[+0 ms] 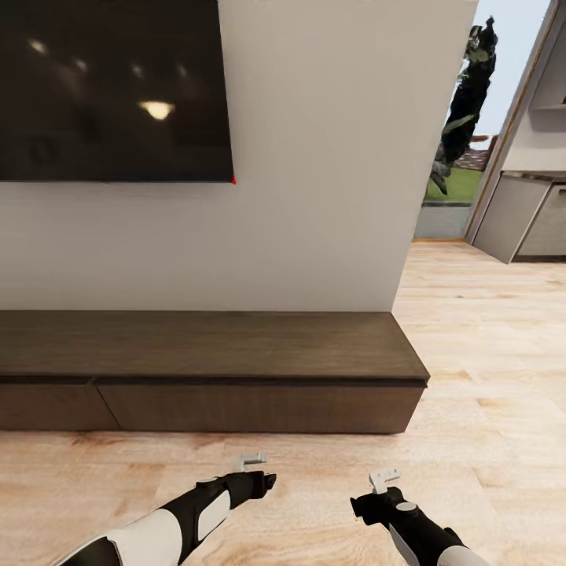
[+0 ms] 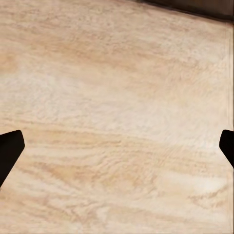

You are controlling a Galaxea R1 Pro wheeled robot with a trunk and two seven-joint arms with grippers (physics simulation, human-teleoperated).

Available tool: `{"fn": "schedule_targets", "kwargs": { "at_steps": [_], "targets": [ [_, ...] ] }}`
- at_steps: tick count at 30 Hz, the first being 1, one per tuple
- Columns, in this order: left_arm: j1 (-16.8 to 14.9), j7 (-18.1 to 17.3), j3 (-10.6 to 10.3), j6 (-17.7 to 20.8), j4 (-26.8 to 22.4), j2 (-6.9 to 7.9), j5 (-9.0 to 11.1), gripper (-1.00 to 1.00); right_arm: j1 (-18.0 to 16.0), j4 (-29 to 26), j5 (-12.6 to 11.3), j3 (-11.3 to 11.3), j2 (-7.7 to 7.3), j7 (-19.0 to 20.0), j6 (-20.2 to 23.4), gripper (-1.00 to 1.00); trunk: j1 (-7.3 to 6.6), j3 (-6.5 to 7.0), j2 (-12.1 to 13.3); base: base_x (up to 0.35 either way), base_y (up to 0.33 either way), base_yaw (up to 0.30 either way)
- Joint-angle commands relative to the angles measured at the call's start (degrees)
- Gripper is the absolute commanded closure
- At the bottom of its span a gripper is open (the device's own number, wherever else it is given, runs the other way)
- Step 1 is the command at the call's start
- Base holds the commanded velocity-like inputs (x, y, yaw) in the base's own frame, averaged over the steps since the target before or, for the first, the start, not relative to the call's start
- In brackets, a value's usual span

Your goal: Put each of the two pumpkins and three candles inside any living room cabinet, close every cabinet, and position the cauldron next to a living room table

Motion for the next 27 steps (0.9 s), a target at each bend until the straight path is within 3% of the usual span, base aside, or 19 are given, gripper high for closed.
{"fn": "schedule_targets", "kwargs": {
  "at_steps": [1,4,10,13,27],
  "targets": [
    [0.0,0.0,0.0,2.0,-0.9,0.09,0.0,-1.0,0.0,-0.6,0.0,0.0,-0.05,0.0,0.0,-1.0,-0.22,0.18,0.4,0.0,0.0,0.0],
    [-0.1,0.0,0.0,6.9,-2.5,0.23,0.0,-1.0,0.0,-1.6,0.0,-0.1,-0.15,0.0,0.0,-1.0,-0.88,0.72,1.6,0.0,0.0,0.0],
    [-0.1,0.2,0.0,9.2,-4.0,0.23,0.1,-1.0,0.0,-1.9,0.0,-0.1,-0.1,0.0,0.0,-1.0,-2.2,1.8,4.0,0.0,0.0,0.0],
    [0.8,0.1,0.0,15.2,-3.8,0.34,0.1,-1.0,0.0,-1.9,0.0,0.1,-0.03,0.0,0.0,-1.0,-2.86,2.34,5.2,0.0,0.0,0.0],
    [5.1,-0.1,-0.2,15.8,1.3,0.67,-0.2,-1.0,0.4,-1.1,0.5,0.2,0.3,-0.1,0.0,-1.0,-5.93,4.85,10.8,0.0,0.0,0.0]
  ]
}}
